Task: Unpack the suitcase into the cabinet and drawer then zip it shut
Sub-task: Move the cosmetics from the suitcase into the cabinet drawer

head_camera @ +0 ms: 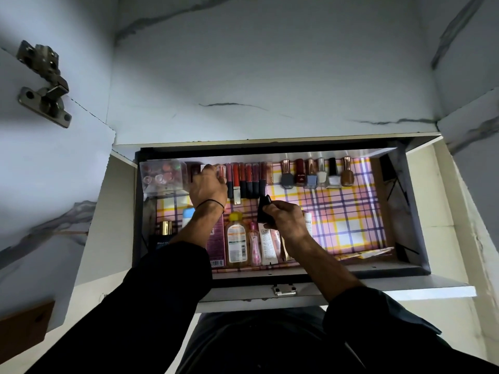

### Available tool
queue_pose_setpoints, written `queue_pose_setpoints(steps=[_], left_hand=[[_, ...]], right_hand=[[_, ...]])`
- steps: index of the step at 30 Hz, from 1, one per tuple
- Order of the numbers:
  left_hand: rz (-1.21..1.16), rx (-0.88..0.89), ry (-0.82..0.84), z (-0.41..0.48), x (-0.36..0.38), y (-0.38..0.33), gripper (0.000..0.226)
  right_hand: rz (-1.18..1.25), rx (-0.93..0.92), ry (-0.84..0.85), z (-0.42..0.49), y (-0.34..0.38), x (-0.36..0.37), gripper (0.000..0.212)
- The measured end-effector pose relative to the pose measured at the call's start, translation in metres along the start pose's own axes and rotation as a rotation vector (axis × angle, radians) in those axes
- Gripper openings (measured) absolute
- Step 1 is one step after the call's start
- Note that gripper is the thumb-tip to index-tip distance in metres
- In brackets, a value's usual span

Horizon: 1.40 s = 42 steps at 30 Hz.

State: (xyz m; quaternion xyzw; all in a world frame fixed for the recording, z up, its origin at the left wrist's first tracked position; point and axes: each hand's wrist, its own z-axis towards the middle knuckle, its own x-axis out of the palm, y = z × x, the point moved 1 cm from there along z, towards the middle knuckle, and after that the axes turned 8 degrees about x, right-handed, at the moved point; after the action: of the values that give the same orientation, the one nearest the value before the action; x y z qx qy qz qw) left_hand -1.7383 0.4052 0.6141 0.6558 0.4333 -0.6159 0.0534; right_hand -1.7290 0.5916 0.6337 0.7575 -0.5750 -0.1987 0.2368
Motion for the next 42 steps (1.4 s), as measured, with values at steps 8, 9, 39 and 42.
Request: queue_pose_setpoints(steps=[8,9,39,42], left_hand=[[0.055,0.127,-0.001,0.001,0.006,0.0,0.013],[0.072,0.144,0.005,0.0,0.007,0.001,0.013],[-0.21,0.142,0.049,-0.023,-0.016,0.041,0.02],[-0.176,0.11,0.077,-0.025,-0.016,0.045,0.021]], right_hand=[[-0.016,0.023,-0.05,0.001,-0.004,-0.007,0.023],[-0.018,0.022,-0.053,0.001,-0.004,-0.008,0.023],[-0.518,-0.202,-0.121,0.041,0.055,0.079,0.011],[-0.595,-0.22,-0.168,0.05,0.063,0.092,0.02]])
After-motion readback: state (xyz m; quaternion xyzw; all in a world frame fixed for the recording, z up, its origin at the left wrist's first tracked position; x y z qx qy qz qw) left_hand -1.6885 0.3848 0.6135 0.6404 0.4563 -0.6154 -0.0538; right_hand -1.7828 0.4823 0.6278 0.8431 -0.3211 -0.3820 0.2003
